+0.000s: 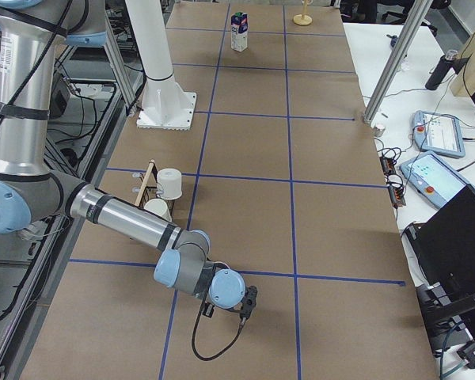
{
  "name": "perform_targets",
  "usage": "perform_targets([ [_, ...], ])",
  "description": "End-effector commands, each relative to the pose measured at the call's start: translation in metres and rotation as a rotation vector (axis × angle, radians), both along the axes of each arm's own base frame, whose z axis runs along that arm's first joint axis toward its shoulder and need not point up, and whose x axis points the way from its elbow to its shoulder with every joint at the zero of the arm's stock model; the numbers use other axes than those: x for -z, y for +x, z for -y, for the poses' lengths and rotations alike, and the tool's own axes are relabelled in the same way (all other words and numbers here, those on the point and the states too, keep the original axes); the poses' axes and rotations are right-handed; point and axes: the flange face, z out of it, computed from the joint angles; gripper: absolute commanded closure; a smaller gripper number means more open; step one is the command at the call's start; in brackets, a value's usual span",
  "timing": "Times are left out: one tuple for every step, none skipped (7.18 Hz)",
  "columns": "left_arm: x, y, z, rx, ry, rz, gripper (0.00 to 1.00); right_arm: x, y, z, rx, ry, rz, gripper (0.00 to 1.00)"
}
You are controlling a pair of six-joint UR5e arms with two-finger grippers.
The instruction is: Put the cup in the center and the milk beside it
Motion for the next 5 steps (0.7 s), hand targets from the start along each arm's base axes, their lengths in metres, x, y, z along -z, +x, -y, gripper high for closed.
perform_targets([
  [-0.001, 0.0, 0.0, 0.001, -0.004, -0.002, 0.01, 0.01, -0.002, 0.006, -0.018, 0.005, 0.028, 1.0],
  [-0.002, 0.0, 0.0, 0.001, -0.005, -0.001, 0.01, 0.022, -0.002, 0.015, -0.044, 0.006, 0.049, 1.0],
  [-0.002, 0.0, 0.0, 0.001, -0.007, -0.002, 0.01, 0.059, -0.002, 0.039, -0.076, 0.04, 0.068, 1.0],
  [-0.005, 0.0, 0.0, 0.001, -0.011, -0.001, 0.01, 0.1, 0.0, 0.061, -0.12, 0.057, 0.071, 1.0],
  [-0.006, 0.0, 0.0, 0.001, -0.014, -0.001, 0.01, 0.149, 0.001, 0.097, -0.165, 0.078, 0.065, 1.0],
])
